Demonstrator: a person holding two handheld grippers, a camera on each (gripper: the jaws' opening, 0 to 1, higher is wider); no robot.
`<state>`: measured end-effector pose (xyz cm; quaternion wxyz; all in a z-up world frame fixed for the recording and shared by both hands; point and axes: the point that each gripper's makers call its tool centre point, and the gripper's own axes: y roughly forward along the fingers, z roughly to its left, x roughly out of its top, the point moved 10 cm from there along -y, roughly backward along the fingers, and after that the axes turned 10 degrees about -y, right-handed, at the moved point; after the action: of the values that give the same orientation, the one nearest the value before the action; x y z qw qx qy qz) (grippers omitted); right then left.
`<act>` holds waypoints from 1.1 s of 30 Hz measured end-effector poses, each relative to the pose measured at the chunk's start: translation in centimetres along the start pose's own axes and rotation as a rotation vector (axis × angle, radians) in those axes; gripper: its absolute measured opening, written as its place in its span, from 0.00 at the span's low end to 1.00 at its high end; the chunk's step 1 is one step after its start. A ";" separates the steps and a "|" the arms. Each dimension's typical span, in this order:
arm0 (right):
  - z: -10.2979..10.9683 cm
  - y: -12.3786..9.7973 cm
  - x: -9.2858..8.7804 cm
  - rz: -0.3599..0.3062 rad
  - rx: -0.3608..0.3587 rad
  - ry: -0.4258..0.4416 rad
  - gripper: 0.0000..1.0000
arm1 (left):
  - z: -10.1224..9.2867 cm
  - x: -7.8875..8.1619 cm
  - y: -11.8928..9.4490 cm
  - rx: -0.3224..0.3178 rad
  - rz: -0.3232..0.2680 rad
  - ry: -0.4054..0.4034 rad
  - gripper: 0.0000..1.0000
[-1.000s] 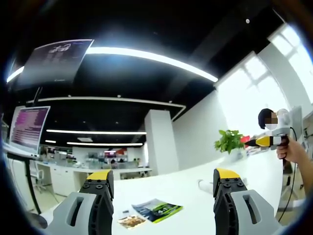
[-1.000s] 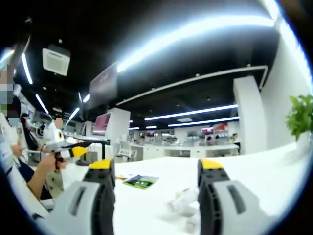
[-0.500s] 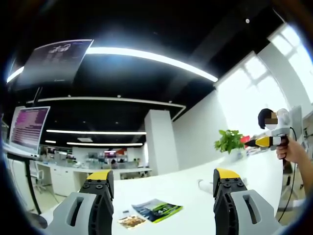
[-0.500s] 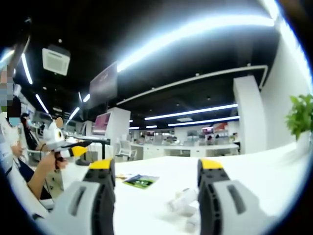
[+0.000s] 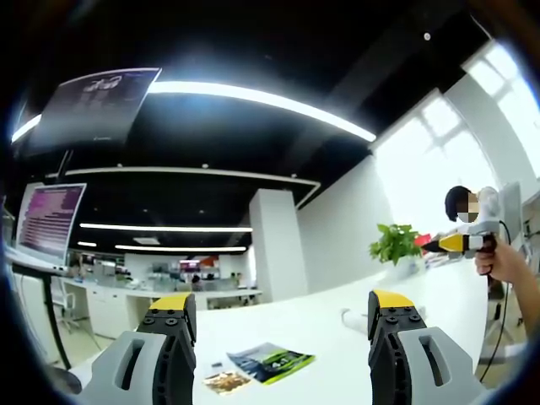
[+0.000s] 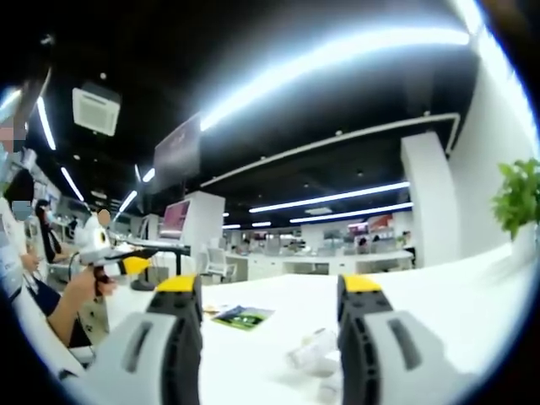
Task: Arrange the skincare products in the storage area until every visible bottle or jar stands upright without overlapping.
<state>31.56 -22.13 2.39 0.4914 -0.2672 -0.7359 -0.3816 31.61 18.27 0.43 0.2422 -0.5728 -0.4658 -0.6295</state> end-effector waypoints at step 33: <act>-2.2 0.5 -3.2 0.139 -0.055 0.010 0.68 | -0.1 -0.3 0.2 -0.004 0.009 -0.001 0.86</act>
<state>34.22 -23.70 0.07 0.5127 -0.3295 -0.7022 -0.3680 31.78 17.99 0.20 0.2435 -0.5758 -0.4620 -0.6291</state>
